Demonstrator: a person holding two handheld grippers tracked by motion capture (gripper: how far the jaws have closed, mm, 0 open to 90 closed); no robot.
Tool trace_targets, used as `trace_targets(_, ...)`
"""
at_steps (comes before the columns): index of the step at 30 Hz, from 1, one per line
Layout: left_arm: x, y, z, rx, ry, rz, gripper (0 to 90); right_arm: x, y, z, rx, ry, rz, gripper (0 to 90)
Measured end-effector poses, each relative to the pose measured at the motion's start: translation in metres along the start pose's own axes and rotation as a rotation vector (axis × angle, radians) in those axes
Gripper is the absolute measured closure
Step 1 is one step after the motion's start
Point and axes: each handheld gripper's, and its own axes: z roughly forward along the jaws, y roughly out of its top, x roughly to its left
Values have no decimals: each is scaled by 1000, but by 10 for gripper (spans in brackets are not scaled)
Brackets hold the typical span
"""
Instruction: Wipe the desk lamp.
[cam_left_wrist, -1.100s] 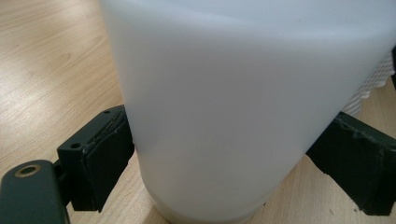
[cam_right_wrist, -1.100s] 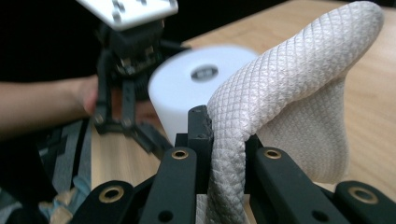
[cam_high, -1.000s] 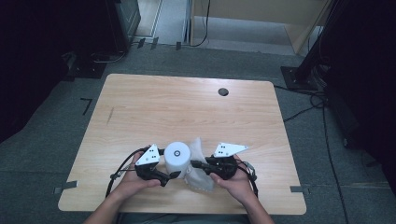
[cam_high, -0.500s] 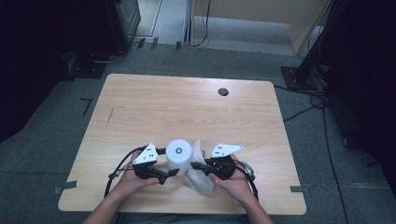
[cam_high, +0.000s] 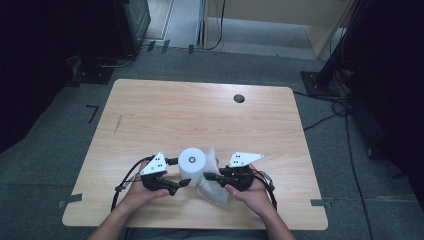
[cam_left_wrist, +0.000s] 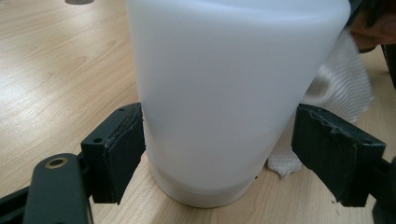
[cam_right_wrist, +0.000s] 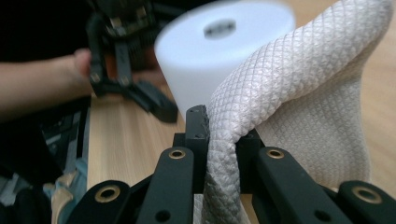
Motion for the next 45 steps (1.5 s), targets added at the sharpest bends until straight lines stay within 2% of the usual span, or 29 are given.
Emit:
trace_targets(4, 1, 0, 0, -2, 1, 0, 180, -6, -8, 9, 67, -9, 17, 812)
trace_targets(7, 1, 0, 0, -2, 4, 0, 181, -7, -12, 16, 129, -46, 16, 813)
trace_targets(10, 1, 0, -1, -7, 4, 1, 183, -8, -13, 20, 161, -74, 10, 809)
trace_targets(12, 0, 1, -2, -13, 8, 1, 188, -8, -12, 18, 160, -92, 5, 806)
trace_targets(17, -1, 2, -7, -29, 13, 6, 209, -15, -5, 4, 57, -166, 50, 814)
trace_targets(19, -1, 3, -7, -33, 15, 1, 209, -16, -3, 3, 35, -201, 46, 815)
trace_targets(21, 0, 2, -8, -31, 18, 1, 209, -15, -3, 6, 54, -249, 21, 814)
trace_targets(23, 0, 2, -8, -31, 16, -1, 211, -17, -4, 9, 88, -279, 27, 813)
trace_targets(26, 1, 2, -8, -31, 16, -7, 213, -20, -8, 9, 96, -281, 44, 815)
trace_targets(30, 2, 1, -7, -27, 17, -7, 223, -21, -7, 5, 72, -271, 68, 820)
trace_targets(33, 1, 1, -6, -22, 20, -3, 230, -20, -5, 6, 30, -258, 80, 824)
trace_targets(37, 1, 1, -5, -17, 25, -4, 234, -17, 0, 9, -26, -252, 69, 830)
trace_targets(39, 1, 1, -5, -12, 27, -3, 234, -17, 0, 11, -26, -262, 66, 835)
trace_targets(41, 0, 1, -4, -13, 29, -6, 234, -18, -1, 16, -1, -281, 54, 838)
trace_targets(45, -1, 2, -3, -14, 32, -7, 233, -18, -2, 18, 2, -266, 62, 840)
